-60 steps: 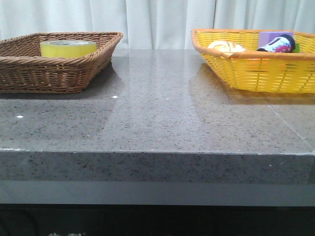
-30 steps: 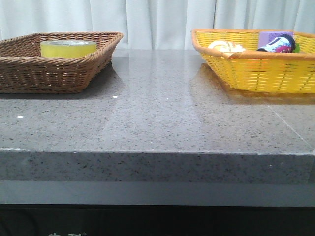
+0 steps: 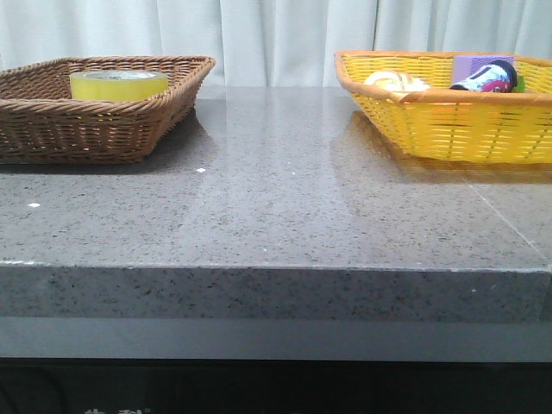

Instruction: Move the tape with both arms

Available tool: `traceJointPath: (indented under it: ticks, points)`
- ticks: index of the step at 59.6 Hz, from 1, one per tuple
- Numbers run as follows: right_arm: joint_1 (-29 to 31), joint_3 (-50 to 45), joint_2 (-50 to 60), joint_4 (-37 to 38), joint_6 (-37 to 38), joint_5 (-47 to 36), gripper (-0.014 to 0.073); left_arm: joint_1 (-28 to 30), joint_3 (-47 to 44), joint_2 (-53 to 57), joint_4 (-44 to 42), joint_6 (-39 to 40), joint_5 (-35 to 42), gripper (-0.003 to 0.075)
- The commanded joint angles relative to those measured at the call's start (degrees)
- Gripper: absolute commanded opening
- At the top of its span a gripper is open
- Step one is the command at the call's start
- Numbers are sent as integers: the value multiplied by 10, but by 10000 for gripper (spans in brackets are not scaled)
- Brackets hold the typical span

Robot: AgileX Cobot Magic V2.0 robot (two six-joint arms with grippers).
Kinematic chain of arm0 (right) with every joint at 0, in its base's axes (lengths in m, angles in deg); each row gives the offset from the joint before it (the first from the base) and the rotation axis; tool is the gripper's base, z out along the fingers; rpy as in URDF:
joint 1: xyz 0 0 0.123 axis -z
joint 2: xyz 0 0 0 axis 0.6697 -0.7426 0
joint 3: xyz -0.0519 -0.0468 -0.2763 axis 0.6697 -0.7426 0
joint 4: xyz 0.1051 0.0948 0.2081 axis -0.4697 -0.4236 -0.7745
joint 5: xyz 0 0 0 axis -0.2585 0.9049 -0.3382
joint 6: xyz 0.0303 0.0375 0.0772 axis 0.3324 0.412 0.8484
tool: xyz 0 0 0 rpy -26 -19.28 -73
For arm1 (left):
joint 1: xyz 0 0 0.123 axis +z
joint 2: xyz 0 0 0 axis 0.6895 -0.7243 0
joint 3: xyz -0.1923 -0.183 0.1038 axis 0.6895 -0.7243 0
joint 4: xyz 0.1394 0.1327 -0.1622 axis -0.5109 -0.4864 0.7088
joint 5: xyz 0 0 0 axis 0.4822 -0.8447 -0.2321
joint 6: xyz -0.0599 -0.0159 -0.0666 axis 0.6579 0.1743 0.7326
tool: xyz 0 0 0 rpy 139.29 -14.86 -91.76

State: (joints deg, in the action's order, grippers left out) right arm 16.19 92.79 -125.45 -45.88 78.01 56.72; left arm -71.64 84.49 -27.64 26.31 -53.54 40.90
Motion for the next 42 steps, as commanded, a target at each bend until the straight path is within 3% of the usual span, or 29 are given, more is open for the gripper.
traceJointPath:
  ticks: [1,3,42]
  points:
    - [4,12,3,-8,-1,-33,-44,-5,14,2,8,7,46,19]
    - [4,12,3,-8,-1,-33,-72,-5,14,1,8,7,46,-19]
    - [4,12,3,-8,-1,-33,-69,-2,8,12,-6,7,56,-20]
